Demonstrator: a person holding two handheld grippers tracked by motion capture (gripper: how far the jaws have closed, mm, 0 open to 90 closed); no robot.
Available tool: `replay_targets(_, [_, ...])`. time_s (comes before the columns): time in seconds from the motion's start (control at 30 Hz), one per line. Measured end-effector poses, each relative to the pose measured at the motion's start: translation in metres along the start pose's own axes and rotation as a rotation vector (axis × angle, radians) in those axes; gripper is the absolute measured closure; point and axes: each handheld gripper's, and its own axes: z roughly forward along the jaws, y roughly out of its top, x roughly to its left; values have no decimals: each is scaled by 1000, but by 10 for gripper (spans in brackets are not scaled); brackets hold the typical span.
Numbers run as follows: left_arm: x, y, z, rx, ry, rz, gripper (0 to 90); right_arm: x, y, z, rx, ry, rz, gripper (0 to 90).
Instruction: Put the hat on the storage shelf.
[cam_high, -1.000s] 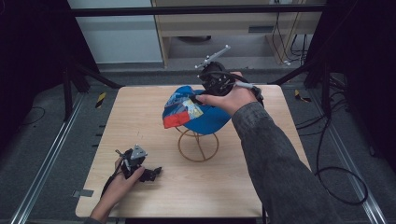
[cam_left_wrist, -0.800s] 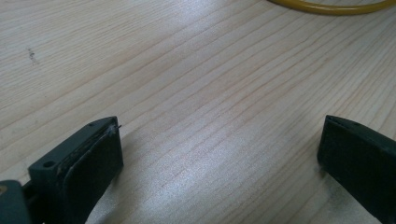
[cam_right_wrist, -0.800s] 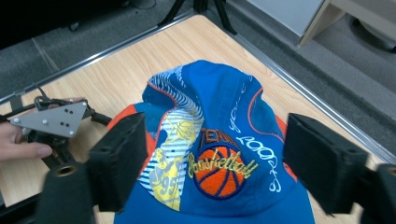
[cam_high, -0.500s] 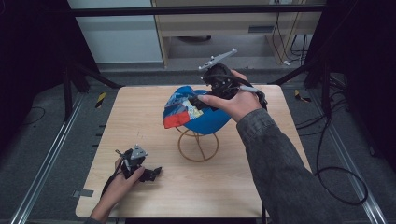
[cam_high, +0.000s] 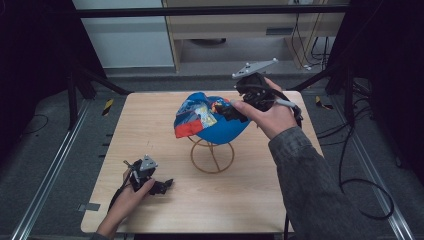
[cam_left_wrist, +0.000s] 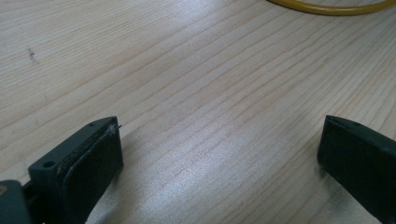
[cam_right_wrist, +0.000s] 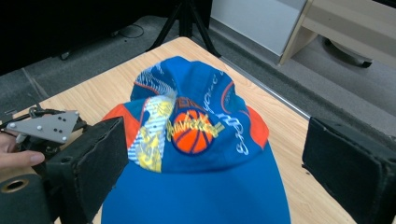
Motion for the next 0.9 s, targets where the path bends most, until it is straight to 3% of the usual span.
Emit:
replay_targets(0.4, [0,0,0,0,0,3,0,-18,-38,-41,-33,-57,43,104])
replay_targets(0.57, [0,0,0,0,0,3,0,-24,-56,-59,-47,-88,39,104])
replay_targets(0.73, [0,0,0,-1,1,3,0,-28,-81,-68,-40,-101,42,106])
replay_targets(0.9, [0,0,0,4,1,5,0,-32,-111,-63,-49,-106,58,119])
